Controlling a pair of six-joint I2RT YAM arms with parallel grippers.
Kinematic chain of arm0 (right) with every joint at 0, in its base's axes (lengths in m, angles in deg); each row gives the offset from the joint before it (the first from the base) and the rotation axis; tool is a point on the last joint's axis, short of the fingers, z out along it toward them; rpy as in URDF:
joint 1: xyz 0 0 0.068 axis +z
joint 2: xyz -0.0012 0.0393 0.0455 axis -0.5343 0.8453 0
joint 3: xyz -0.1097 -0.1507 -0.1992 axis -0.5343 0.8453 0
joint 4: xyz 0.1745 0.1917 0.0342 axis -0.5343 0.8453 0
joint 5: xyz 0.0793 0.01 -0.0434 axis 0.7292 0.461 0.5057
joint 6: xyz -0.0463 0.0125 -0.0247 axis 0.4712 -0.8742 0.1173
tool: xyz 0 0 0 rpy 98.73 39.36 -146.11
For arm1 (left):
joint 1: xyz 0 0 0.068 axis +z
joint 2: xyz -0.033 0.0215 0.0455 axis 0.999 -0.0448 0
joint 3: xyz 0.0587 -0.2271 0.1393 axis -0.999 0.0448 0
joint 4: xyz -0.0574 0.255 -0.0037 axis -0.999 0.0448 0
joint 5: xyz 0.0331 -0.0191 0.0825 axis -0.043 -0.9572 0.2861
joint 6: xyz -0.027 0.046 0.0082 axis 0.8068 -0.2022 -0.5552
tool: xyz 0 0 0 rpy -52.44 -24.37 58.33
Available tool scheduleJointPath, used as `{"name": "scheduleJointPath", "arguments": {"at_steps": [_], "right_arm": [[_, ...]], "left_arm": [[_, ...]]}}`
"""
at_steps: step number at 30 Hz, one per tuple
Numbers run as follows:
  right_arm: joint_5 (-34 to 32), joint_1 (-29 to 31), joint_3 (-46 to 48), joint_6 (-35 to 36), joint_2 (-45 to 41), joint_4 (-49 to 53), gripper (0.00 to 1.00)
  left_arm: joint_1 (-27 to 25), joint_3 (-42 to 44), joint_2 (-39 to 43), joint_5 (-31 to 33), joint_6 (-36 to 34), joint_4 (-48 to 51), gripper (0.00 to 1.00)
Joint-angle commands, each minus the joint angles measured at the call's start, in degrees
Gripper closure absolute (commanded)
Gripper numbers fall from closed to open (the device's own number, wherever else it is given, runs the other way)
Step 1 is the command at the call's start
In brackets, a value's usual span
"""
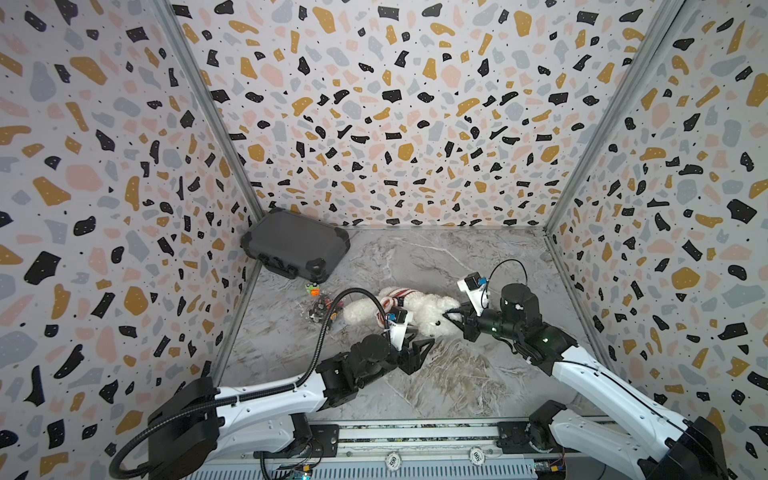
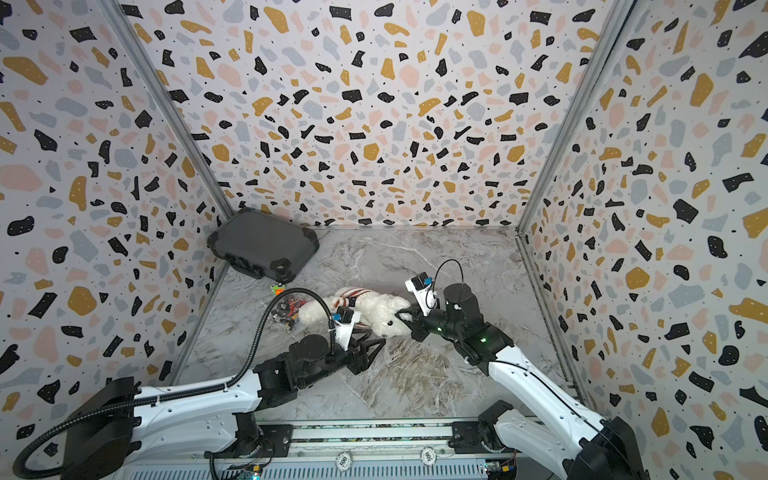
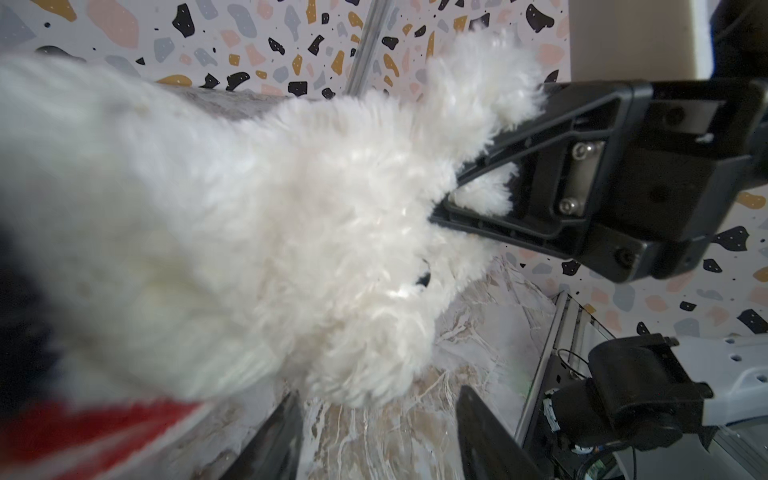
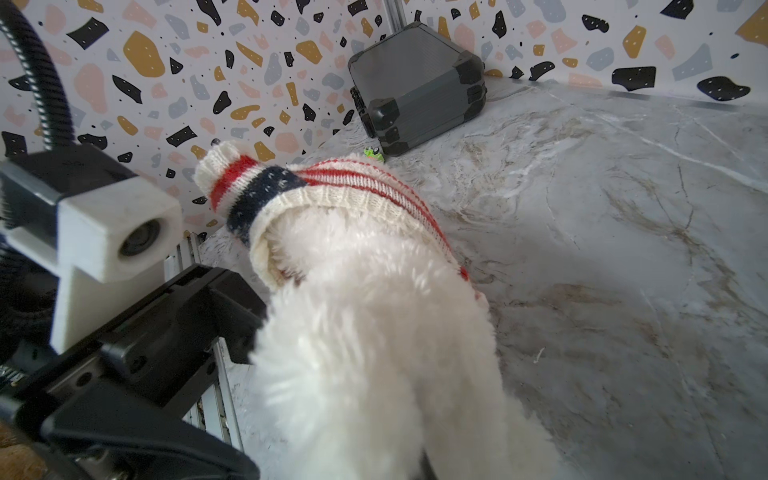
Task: Dress the teddy bear
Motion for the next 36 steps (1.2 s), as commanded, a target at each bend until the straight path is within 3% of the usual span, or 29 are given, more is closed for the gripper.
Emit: {"name": "scheduleJointPath", "arguments": {"at_steps": [1,6,10,16,19,23,28,31,35,36], "right_arm": [[1.86,-0.29,0.18,-0.96,-0.6,-4.01,1.0],[1.99,-0.25,0.57,-1.22,-0.41,-4.85,1.0],[2.08,-0.23,0.75,-1.31,-0.41,-5.15,1.0],[2.25,-0.25,0.83,-1.25,-0.16,-5.16,1.0],[2.17,-0.24,0.83,-1.23,-0.24,-5.06,1.0],[2.0,-0.23,0.75,-1.0,-0.12,-4.95,1.0],[1.46,-0.23,0.18,-0.2,0.18,-3.86,1.0],[0.86,-0.32,-0.47,1.19,0.28,-2.24,0.88],[1.31,0.23,0.13,3.6,-2.4,-2.37,0.62],[0.97,0.5,0.92,3.98,-4.06,-3.2,0.47]], "left_arm": [[-0.26,-1.99,-2.42,3.13,0.69,-6.36,0.38],[-0.25,-3.35,-5.76,3.1,0.88,-7.85,0.37],[-0.25,-4.17,-7.57,2.79,0.96,-8.65,0.44],[-0.25,-4.76,-8.78,3.89,1.6,-9.29,0.47],[-0.25,-5.08,-9.37,3.98,1.81,-9.53,0.56],[-0.3,-5.33,-10.05,3.3,1.98,-9.84,0.79],[-0.26,-5.44,-9.83,2.27,2.11,-9.89,0.89],[-0.22,-5.51,-8.89,2.01,2.53,-9.3,0.99],[0.38,-5.94,-6.47,0.39,3.54,-7.35,1.0],[0.73,-6.02,-5.58,-0.32,3.92,-6.36,1.0]]}}
